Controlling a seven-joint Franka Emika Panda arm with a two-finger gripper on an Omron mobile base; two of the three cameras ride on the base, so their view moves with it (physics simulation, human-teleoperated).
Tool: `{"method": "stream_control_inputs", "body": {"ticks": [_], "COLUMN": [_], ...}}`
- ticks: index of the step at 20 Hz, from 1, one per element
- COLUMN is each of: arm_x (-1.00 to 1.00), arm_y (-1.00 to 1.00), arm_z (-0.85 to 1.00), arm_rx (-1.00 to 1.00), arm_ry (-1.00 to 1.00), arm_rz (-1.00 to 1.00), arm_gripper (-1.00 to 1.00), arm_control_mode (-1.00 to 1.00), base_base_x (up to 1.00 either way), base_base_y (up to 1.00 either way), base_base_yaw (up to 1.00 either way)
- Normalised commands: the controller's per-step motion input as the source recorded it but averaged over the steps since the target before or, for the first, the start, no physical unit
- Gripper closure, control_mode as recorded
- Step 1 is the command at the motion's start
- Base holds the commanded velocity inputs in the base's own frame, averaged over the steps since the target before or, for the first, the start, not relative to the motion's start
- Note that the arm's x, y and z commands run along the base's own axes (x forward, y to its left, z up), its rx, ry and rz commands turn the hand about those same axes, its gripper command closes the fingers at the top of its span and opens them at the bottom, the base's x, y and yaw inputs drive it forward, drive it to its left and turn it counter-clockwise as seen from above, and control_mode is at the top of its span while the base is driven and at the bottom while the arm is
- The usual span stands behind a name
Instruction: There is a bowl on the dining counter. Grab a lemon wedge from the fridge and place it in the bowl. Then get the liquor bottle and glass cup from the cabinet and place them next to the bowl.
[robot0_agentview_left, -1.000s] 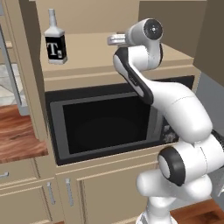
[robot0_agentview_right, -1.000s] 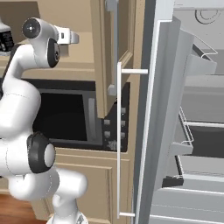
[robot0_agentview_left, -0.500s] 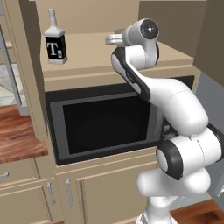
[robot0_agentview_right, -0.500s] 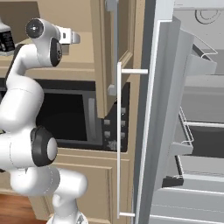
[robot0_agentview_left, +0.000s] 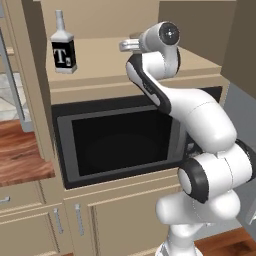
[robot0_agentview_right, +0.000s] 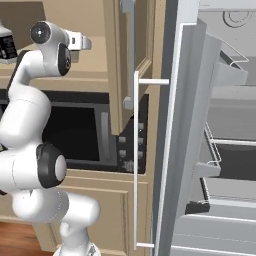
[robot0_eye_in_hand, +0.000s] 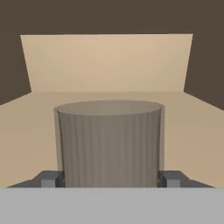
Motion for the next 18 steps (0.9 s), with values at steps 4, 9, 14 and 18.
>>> {"method": "stream_control_inputs", "body": {"ticks": [4,9,14,18], "arm_x": [0.0,-0.41,-0.97,-1.0], "arm_y": [0.0,-0.01,-0.01,-0.01], "arm_z": [0.0,0.0,0.0,0.07], "arm_rx": [0.0,0.0,0.01,0.04], "arm_ry": [0.02,-0.05,-0.16,-0.21], "arm_rz": [0.0,0.03,0.12,0.17], "arm_gripper": [1.0,1.0,1.0,1.0], "arm_control_mode": [-1.0,-1.0,-1.0,-1.0], "base_base_x": [0.0,0.0,0.0,0.0], "base_base_y": [0.0,0.0,0.0,0.0], "base_base_yaw": [0.0,0.0,0.0,0.0]}}
